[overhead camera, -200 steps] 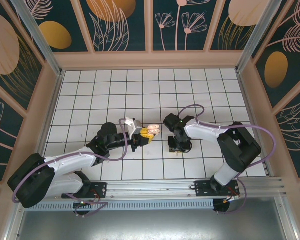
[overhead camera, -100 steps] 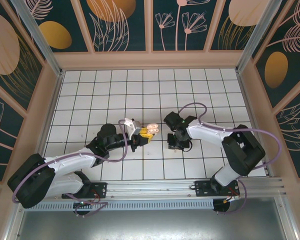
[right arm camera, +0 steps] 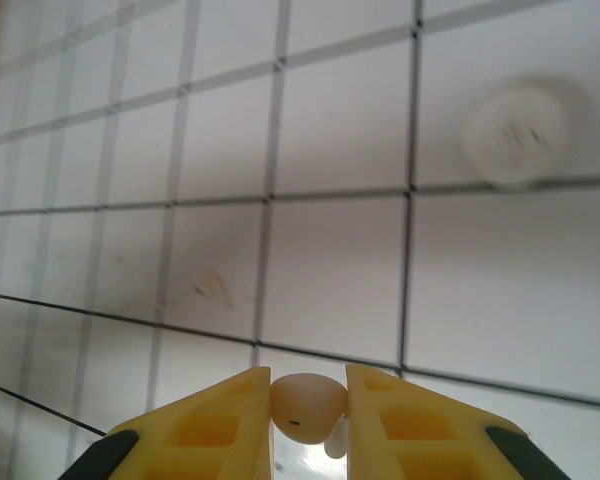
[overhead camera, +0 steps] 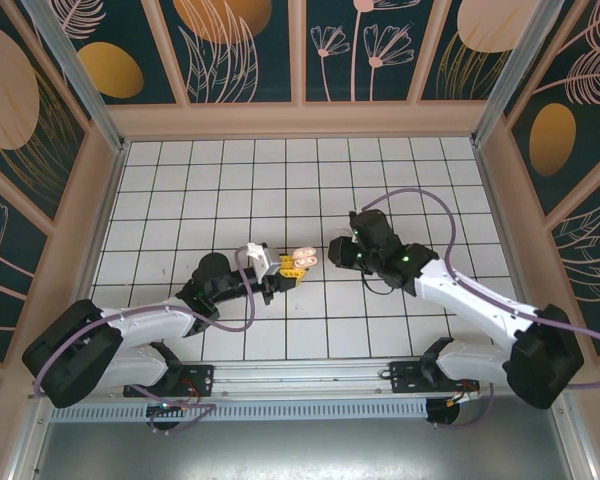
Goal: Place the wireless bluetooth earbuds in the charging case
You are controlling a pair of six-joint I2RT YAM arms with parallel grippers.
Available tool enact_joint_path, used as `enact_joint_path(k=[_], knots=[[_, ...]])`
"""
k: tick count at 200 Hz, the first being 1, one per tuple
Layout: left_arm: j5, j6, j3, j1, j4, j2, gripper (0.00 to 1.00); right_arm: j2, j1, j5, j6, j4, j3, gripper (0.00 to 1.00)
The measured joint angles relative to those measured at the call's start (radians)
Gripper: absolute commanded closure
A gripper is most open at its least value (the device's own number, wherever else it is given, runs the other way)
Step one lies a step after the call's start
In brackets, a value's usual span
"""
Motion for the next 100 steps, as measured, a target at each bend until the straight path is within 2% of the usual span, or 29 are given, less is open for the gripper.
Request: enact_joint_path(k=[49, 100], knots=[[-0.062, 0.022, 0.000, 0.000, 0.016, 0.003, 0.94, -0.134, 0.000, -0.010, -0.049, 0.160, -0.050, 0.78], [-0.117, 0.030, 0.000, 0.000, 0.017, 0.008, 0.94, -0.218, 0.000, -0.090, -0.067, 0.323, -0.137, 0.78]])
